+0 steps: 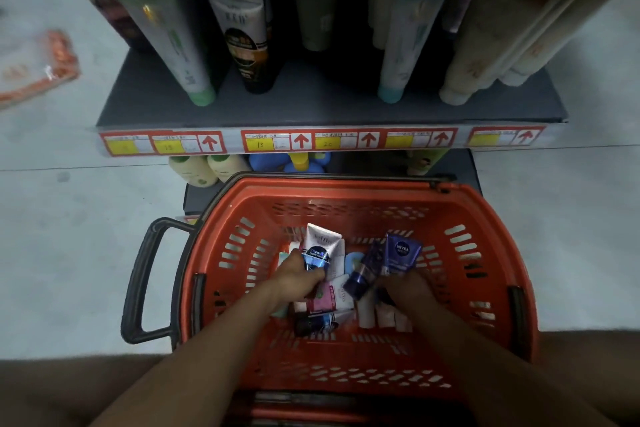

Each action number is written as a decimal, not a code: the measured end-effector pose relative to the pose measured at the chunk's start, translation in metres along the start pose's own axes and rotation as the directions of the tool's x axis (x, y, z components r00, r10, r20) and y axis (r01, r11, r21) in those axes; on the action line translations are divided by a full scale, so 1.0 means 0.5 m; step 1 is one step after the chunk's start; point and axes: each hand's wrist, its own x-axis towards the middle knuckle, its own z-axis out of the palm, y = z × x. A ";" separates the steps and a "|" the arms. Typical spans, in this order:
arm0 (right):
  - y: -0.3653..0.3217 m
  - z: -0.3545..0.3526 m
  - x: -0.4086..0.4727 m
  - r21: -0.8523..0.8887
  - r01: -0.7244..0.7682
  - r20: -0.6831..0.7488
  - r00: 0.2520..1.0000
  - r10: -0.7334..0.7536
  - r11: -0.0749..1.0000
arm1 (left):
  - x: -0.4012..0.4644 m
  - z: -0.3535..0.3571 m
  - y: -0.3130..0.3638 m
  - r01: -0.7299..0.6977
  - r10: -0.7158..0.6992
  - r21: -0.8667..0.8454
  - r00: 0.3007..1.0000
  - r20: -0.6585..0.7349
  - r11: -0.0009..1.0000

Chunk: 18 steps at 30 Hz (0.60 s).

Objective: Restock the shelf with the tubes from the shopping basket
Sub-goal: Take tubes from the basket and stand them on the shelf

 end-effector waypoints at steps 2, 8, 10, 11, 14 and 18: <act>-0.006 -0.001 -0.023 -0.011 0.089 -0.016 0.996 -0.089 0.996 | -0.029 -0.002 0.015 -0.018 0.017 -0.090 1.000 -0.009 0.996; -0.032 -0.015 -0.088 -0.056 0.340 0.006 0.940 -0.341 0.939 | -0.114 -0.010 0.055 -0.141 0.137 -0.168 0.990 -0.030 0.976; -0.041 -0.019 -0.105 -0.055 0.423 0.018 0.906 -0.423 0.904 | -0.139 -0.018 0.064 -0.201 0.196 -0.129 0.979 -0.054 0.971; -0.050 -0.022 -0.123 -0.047 0.443 0.005 0.896 -0.443 0.895 | -0.151 -0.022 0.067 -0.223 0.217 -0.126 0.974 -0.062 0.967; -0.083 -0.033 -0.193 -0.041 0.494 -0.019 0.869 -0.495 0.868 | -0.190 -0.034 0.080 -0.291 0.273 -0.158 0.954 -0.123 0.944; -0.118 -0.048 -0.260 -0.076 0.580 -0.047 0.810 -0.584 0.811 | -0.245 -0.053 0.101 -0.409 0.379 -0.170 0.907 -0.183 0.897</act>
